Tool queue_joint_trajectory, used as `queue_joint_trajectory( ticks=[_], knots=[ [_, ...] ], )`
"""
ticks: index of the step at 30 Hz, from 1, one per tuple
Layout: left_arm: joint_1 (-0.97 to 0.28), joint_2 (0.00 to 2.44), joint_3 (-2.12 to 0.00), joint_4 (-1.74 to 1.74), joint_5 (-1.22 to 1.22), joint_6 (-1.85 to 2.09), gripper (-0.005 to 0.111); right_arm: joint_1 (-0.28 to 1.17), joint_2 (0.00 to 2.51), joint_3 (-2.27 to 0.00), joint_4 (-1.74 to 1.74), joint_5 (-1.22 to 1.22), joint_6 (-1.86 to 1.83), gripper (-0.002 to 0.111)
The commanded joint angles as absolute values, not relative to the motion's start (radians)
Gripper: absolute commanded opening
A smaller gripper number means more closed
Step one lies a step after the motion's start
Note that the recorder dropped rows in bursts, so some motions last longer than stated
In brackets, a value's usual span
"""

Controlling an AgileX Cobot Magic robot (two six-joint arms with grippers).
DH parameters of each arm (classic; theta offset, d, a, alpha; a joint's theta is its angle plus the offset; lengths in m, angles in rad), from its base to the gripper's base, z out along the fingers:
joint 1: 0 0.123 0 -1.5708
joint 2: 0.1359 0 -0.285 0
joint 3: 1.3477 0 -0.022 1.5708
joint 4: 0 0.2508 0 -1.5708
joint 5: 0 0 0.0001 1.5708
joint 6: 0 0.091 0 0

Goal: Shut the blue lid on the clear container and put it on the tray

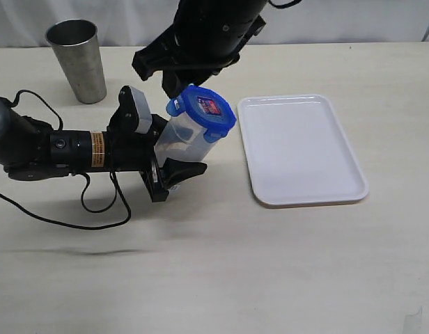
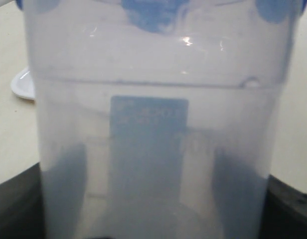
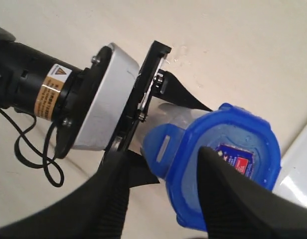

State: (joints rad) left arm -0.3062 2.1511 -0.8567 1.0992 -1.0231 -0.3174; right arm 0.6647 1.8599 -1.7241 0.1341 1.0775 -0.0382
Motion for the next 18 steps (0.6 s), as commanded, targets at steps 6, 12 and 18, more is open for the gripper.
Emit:
queue_joint_trajectory(
  ticks=[6,12,18],
  knots=[
    [-0.315,2.141,-0.863,1.079,-1.037,-0.320,0.000,0.667,1.946,-1.730,0.091,1.068,-0.008,0.042],
    [-0.315,2.141,-0.863,1.075,-1.053,-0.312,0.000,0.695,1.970,-1.730,0.060,1.103,0.000,0.039],
    [-0.315,2.141,-0.863,1.078,-1.057,-0.312,0.000,0.807,1.992,-1.730,-0.176,1.120,0.077,0.037]
  ],
)
